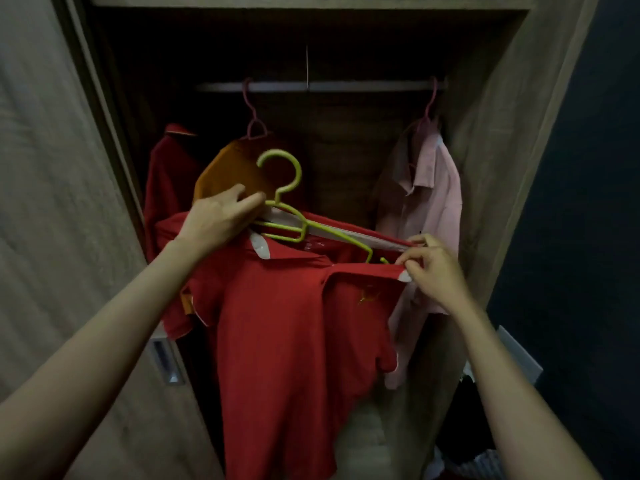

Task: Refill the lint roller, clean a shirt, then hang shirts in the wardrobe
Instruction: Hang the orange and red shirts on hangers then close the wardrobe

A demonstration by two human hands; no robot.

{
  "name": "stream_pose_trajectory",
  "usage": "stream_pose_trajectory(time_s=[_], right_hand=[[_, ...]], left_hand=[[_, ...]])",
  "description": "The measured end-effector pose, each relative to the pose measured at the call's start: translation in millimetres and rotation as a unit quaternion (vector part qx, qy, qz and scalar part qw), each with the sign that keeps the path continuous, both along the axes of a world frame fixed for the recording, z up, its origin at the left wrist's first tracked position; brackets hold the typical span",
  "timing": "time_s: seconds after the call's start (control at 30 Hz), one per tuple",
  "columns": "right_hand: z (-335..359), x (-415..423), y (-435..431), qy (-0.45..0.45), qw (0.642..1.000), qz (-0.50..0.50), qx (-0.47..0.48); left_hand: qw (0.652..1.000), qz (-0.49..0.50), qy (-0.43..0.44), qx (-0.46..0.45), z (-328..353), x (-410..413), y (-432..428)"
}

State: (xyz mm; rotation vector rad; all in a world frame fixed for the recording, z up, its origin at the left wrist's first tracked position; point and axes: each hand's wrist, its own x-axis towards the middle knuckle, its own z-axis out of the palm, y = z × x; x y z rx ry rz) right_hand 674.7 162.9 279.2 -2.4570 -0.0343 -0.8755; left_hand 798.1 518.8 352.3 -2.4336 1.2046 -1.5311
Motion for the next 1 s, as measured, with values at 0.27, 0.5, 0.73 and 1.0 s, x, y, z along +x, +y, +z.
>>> stream_pose_trajectory(time_s=[0.27, 0.5, 0.73, 1.0], right_hand=[[21, -23, 27, -0.061, 0.984, 0.160, 0.059], [30, -5, 20, -0.025, 0.997, -0.015, -0.064], [47, -5, 40, -0.073, 0.992, -0.010, -0.100], [64, -32, 10, 0.054, 0.993, 0.105, 0.029]], left_hand=[[0.986, 0.035, 0.114, -0.117, -13, -2, -37], [0.972, -0.054, 0.180, -0.142, 3, -18, -64], [0.978, -0.070, 0.176, -0.085, 5, -20, -85], [0.951, -0.100, 0.238, -0.169, -5, 0, -77]])
